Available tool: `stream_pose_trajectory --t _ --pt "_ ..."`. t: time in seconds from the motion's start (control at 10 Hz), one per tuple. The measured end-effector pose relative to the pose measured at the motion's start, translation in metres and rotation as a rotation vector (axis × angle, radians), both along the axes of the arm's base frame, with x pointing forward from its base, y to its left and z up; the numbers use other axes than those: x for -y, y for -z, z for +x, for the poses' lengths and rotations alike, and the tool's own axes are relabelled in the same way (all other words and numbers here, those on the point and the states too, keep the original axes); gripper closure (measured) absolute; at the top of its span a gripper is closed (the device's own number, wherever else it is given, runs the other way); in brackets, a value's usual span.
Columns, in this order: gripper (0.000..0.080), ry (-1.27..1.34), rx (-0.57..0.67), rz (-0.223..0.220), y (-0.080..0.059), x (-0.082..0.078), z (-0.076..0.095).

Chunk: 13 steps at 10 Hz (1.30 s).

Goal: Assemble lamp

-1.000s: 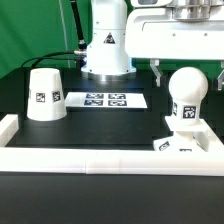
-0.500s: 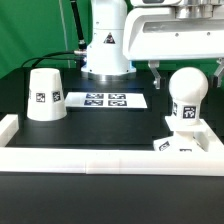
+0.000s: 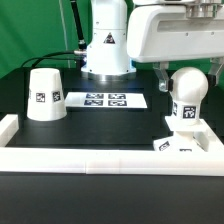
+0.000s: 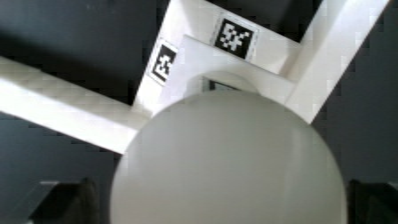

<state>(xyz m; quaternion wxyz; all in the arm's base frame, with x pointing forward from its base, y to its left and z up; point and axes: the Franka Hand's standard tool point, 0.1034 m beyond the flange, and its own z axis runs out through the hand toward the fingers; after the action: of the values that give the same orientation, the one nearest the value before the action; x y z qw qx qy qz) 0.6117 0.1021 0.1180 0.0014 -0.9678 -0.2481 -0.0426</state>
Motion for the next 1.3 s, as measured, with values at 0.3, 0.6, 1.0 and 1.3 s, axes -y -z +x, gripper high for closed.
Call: stream_pose_trajectory --t 0.3,0.6,1.0,1.3 --pt "0.0101 -0.201 0.004 -0.025 0.0006 0.0016 0.0001" --pt "0.0101 -0.360 0.007 -0.048 0.0006 0.0033 0.0003" --pt "0.0222 -0.357 0.007 -0.048 0.0006 0.0038 0.0005" --pt "0.0222 -0.222 0.005 -0.033 0.0005 0.0047 0.0005"
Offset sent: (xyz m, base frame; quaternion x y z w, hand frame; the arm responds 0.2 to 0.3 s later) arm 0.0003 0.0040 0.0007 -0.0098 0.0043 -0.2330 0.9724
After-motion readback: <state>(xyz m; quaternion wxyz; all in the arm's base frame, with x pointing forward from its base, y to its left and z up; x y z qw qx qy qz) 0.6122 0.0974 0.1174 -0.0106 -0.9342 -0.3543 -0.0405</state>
